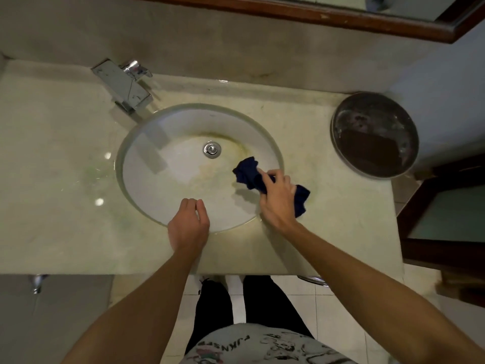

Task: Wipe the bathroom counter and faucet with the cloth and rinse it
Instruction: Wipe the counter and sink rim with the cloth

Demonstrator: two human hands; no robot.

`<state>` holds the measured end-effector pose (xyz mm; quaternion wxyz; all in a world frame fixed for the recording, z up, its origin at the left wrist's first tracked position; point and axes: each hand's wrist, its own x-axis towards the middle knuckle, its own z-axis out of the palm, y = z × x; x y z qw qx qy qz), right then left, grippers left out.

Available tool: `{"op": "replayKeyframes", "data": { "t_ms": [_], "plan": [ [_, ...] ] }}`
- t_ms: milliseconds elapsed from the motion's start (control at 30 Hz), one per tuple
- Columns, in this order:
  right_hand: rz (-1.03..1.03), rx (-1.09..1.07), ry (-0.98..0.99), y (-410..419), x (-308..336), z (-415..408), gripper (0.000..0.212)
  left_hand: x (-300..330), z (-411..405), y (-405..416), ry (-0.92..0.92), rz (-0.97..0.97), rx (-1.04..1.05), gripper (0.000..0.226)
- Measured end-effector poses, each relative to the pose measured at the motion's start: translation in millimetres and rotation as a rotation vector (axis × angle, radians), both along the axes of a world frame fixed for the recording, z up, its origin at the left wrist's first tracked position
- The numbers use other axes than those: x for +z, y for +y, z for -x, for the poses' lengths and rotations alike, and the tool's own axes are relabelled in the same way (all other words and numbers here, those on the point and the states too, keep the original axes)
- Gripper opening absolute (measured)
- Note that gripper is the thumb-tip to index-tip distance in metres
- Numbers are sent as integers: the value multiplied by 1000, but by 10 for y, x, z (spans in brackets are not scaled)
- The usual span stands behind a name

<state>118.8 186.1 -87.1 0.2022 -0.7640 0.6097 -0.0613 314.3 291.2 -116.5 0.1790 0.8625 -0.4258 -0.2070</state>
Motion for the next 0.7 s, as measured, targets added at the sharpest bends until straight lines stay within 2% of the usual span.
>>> {"op": "replayKeyframes", "data": {
  "t_ms": [67, 133, 167, 233, 333, 500, 567, 700],
  "plan": [
    [-60, -71, -194, -98, 114, -47, 63, -1, -2, -2, -5, 1, -4, 34],
    [-81, -135, -347, -403, 273, -14, 41, -9, -6, -5, -3, -13, -4, 34],
    [-55, -147, -363, -625, 358, 26, 28, -14, -2, -8, -4, -20, -3, 34],
    [26, -129, -296, -1176, 478, 125, 22, -21, 0, -16, -10, -30, -3, 34],
    [150, 11, -123, -2027, 538, 255, 30, -22, -7, -23, -37, -53, -12, 34],
    [122, 378, 121, -2738, 283, 386, 52, -16, -9, -24, -55, -74, -21, 33],
    [159, 432, 111, -2743, 131, 476, 55, -23, -5, -30, -54, -76, -18, 32],
    [204, 374, -1, -2411, -42, 627, 56, -40, -4, -28, -61, -72, -22, 32]
  ]
}}
